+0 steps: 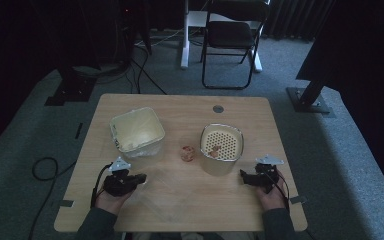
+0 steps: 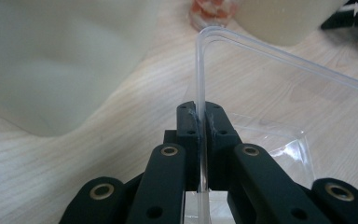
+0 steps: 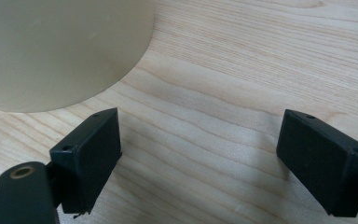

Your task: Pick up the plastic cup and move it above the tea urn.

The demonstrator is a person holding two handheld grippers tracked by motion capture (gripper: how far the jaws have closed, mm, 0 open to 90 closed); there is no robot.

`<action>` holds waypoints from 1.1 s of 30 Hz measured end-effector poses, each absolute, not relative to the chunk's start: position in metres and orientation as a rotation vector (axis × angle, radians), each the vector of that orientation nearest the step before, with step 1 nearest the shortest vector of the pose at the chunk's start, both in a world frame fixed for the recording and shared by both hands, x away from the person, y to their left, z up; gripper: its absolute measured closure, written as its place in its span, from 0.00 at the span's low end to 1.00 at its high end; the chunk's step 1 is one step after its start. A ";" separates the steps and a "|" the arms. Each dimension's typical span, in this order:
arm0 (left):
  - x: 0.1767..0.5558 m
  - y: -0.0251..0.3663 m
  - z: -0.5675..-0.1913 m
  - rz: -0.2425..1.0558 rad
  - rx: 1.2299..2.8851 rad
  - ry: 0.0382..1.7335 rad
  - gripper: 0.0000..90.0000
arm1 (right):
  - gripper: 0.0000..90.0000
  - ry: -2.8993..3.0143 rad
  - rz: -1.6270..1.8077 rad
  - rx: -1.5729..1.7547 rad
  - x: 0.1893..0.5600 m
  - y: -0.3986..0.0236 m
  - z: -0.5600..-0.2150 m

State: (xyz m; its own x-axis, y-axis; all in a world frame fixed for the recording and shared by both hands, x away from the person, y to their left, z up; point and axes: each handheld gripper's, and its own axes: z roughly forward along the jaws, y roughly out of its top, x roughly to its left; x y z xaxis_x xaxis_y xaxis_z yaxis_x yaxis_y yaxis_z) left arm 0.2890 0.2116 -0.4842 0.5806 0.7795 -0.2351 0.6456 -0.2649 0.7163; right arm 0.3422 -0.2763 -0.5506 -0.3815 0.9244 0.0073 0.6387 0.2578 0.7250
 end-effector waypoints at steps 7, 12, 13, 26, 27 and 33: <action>0.290 0.212 -0.470 0.216 1.972 1.118 0.97 | 0.15 2.114 0.913 1.420 0.342 -0.276 -0.551; 0.292 0.210 -0.459 0.213 1.960 1.098 0.97 | 0.15 2.114 0.913 1.420 0.342 -0.276 -0.551; 0.292 0.210 -0.458 0.214 1.961 1.093 0.97 | 0.15 2.114 0.914 1.420 0.342 -0.276 -0.551; 0.297 0.203 -0.431 0.229 1.962 1.070 0.97 | 0.15 2.114 0.913 1.419 0.342 -0.276 -0.551; 0.298 0.202 -0.430 0.234 1.963 1.069 0.97 | 0.15 2.114 0.913 1.419 0.342 -0.276 -0.551; 0.302 0.202 -0.420 0.231 1.946 1.058 0.97 | 0.15 2.114 0.913 1.420 0.342 -0.276 -0.551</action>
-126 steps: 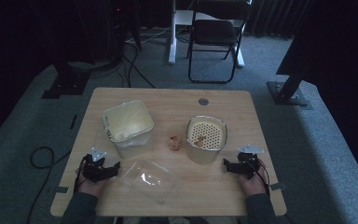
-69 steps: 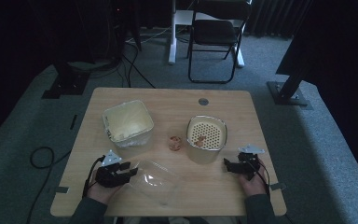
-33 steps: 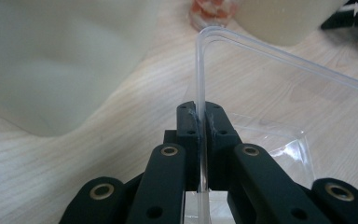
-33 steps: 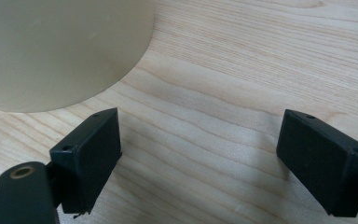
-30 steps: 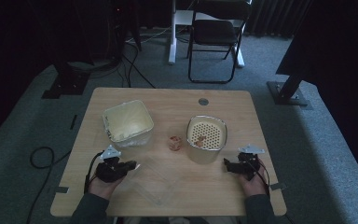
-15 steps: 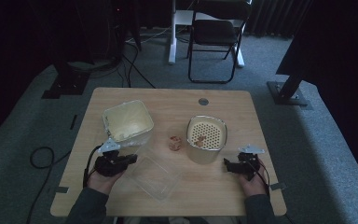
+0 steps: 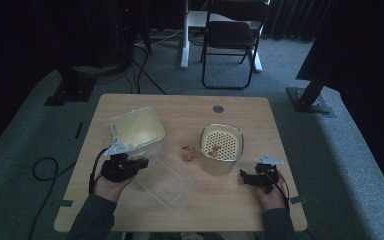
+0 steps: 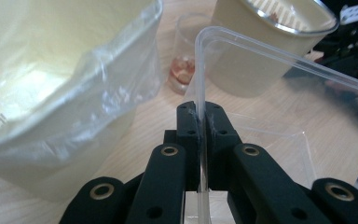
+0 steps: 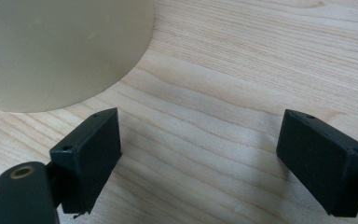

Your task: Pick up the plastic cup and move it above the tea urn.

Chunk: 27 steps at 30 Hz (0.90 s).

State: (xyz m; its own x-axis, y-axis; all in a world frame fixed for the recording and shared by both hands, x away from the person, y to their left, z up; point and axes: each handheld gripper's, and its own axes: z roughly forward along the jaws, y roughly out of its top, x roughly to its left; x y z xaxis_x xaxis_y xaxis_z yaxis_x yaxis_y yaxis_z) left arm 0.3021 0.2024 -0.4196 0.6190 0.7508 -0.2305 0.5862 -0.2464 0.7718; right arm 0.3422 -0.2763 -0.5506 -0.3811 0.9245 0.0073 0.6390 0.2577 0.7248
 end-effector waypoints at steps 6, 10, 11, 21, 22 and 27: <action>0.305 0.201 -0.402 0.254 1.924 1.029 0.97 | 0.15 2.114 0.913 1.420 0.342 -0.276 -0.551; 0.309 0.199 -0.386 0.285 1.918 1.017 0.97 | 0.15 2.114 0.913 1.420 0.342 -0.276 -0.551; 0.309 0.199 -0.386 0.285 1.918 1.017 0.97 | 0.15 2.113 0.913 1.420 0.342 -0.276 -0.551; 0.325 0.214 -0.361 0.330 1.855 1.041 0.97 | 0.15 2.115 0.912 1.418 0.342 -0.276 -0.550; 0.330 0.220 -0.359 0.345 1.842 1.065 0.97 | 0.15 2.115 0.912 1.420 0.342 -0.276 -0.550; 0.344 0.235 -0.357 0.364 1.803 1.123 0.97 | 0.15 2.114 0.912 1.419 0.342 -0.276 -0.550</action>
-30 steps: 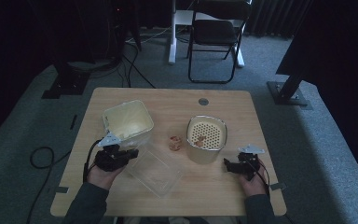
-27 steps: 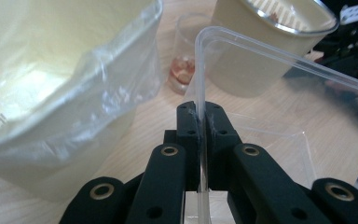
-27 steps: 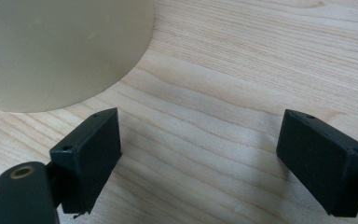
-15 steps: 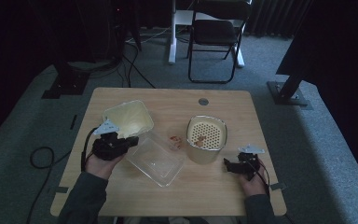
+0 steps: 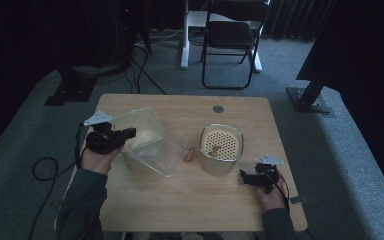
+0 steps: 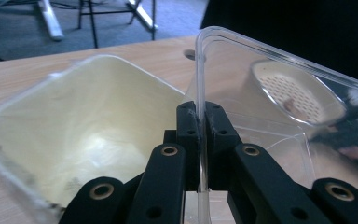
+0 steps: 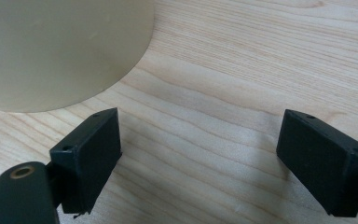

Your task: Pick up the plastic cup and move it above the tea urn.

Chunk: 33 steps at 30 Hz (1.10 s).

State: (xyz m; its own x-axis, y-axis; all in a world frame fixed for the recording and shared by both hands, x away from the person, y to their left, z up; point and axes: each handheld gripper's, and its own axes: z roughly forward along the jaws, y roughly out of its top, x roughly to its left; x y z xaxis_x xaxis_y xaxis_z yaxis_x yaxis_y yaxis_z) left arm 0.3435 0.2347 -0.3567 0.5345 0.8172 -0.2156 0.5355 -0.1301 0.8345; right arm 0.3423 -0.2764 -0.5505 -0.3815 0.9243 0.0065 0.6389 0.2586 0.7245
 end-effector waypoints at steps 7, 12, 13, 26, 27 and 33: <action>0.364 0.250 -0.360 0.365 1.746 1.210 0.97 | 0.15 2.114 0.912 1.418 0.342 -0.276 -0.550; 0.384 0.251 -0.369 0.353 1.733 1.267 0.96 | 0.15 2.114 0.913 1.420 0.342 -0.276 -0.551; 0.384 0.251 -0.369 0.353 1.733 1.267 0.96 | 0.15 2.114 0.913 1.420 0.342 -0.276 -0.551; 0.400 0.253 -0.381 0.504 1.753 1.373 0.61 | 0.15 2.114 0.913 1.420 0.342 -0.276 -0.551; 0.399 0.254 -0.380 0.513 1.750 1.370 0.61 | 0.15 2.114 0.913 1.420 0.342 -0.276 -0.551; 0.389 0.255 -0.373 0.530 1.736 1.342 0.60 | 0.15 2.114 0.913 1.420 0.342 -0.276 -0.551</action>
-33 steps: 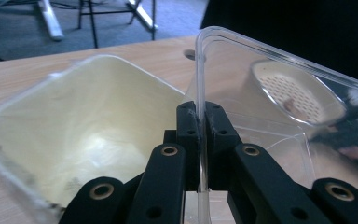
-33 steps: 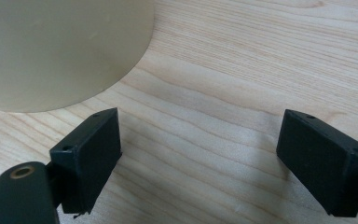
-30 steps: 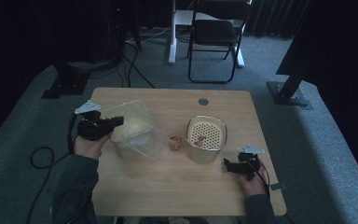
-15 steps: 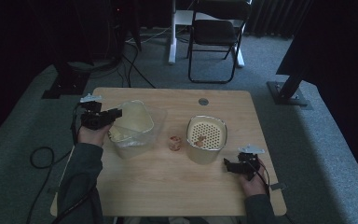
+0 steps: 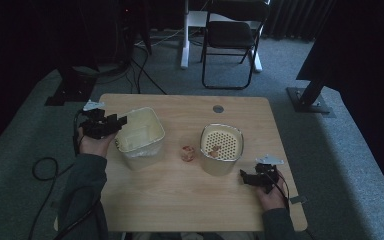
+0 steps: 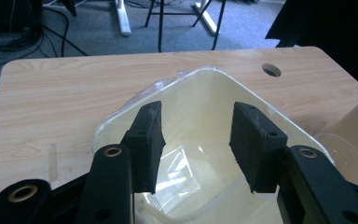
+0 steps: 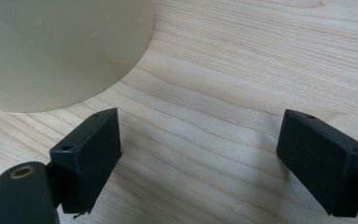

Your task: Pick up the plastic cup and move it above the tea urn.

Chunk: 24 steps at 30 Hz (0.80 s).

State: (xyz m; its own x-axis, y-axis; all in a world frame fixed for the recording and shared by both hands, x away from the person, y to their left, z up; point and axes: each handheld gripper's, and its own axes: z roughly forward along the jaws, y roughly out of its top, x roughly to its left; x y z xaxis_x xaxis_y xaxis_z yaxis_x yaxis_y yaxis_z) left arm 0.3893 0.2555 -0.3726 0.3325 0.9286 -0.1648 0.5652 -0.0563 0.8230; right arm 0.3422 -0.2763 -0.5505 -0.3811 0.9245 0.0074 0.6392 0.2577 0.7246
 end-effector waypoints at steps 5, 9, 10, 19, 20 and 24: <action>0.384 0.251 -0.370 0.520 1.729 1.312 0.60 | 0.15 2.114 0.913 1.420 0.342 -0.276 -0.551; 0.380 0.244 -0.372 0.487 1.725 1.278 0.60 | 0.15 2.114 0.913 1.419 0.342 -0.276 -0.551; 0.380 0.243 -0.373 0.486 1.733 1.272 0.60 | 0.15 2.114 0.913 1.419 0.342 -0.276 -0.551; 0.375 0.236 -0.376 0.505 1.757 1.240 0.59 | 0.15 2.117 0.912 1.419 0.343 -0.276 -0.550; 0.374 0.235 -0.375 0.504 1.752 1.230 0.59 | 0.15 2.117 0.912 1.418 0.343 -0.276 -0.550; 0.369 0.228 -0.376 0.513 1.778 1.173 0.57 | 0.15 2.118 0.912 1.414 0.343 -0.276 -0.550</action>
State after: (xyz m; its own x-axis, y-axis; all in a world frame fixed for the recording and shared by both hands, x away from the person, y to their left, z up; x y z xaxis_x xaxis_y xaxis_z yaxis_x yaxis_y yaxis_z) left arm 0.3692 0.2280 -0.3759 0.4601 0.8775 -0.1354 0.4965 -0.1279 0.8585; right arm 0.3434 -0.2761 -0.5505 -0.3850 0.9229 0.0047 0.6377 0.2623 0.7242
